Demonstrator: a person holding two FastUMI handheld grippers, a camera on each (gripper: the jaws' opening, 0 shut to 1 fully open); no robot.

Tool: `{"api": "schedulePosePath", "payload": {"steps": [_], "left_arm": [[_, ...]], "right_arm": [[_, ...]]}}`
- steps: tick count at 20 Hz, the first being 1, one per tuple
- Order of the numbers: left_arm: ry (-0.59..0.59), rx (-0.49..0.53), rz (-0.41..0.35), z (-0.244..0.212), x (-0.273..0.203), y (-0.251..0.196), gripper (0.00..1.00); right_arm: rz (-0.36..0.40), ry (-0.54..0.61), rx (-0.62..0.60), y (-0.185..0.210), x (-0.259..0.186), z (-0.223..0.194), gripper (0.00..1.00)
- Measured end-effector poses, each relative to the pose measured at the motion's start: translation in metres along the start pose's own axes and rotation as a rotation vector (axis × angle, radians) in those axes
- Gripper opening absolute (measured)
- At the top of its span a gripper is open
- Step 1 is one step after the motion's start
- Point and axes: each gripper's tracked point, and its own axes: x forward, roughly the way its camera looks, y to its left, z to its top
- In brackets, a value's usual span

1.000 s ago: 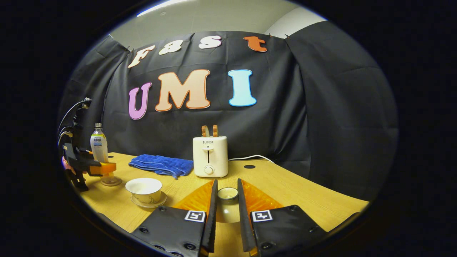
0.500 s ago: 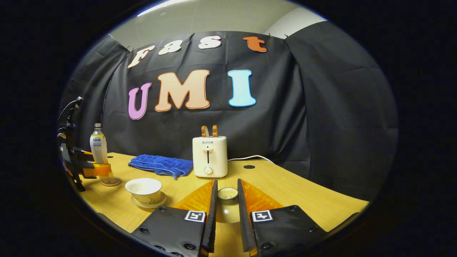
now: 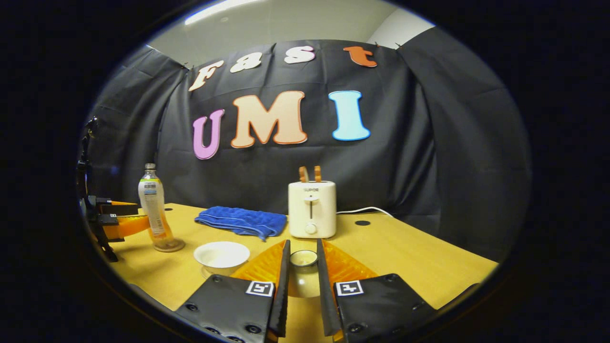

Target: Open the teacup lid with one hand, grasp the water bottle and pour water into the teacup with the other hand; after pouring, place the water bottle on the coaster and then close the teacup lid.

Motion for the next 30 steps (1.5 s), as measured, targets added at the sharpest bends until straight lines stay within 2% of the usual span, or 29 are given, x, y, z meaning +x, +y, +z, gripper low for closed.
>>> {"api": "schedulePosePath", "payload": {"steps": [4,7,12,20,28,30], "left_arm": [[-0.027,-0.069,-0.008,-0.005,-0.015,0.001,0.96],[-0.022,-0.063,0.005,0.001,-0.023,0.013,0.96],[-0.016,-0.061,0.084,-0.001,-0.036,0.036,0.96],[-0.004,-0.059,0.296,-0.006,-0.051,0.095,0.96],[-0.001,-0.059,0.31,-0.005,-0.052,0.095,0.95],[0.0,-0.059,0.311,-0.005,-0.052,0.096,0.95]], "right_arm": [[0.082,0.005,0.004,0.036,0.017,-0.003,0.33],[0.137,0.007,0.007,0.059,0.027,-0.004,0.32],[0.23,0.015,0.012,0.088,0.033,-0.005,0.33],[0.288,0.06,0.008,0.105,0.039,-0.013,0.33],[0.31,0.157,-0.006,0.111,0.045,-0.027,0.33],[0.314,0.16,-0.001,0.111,0.047,-0.029,0.36]]}}
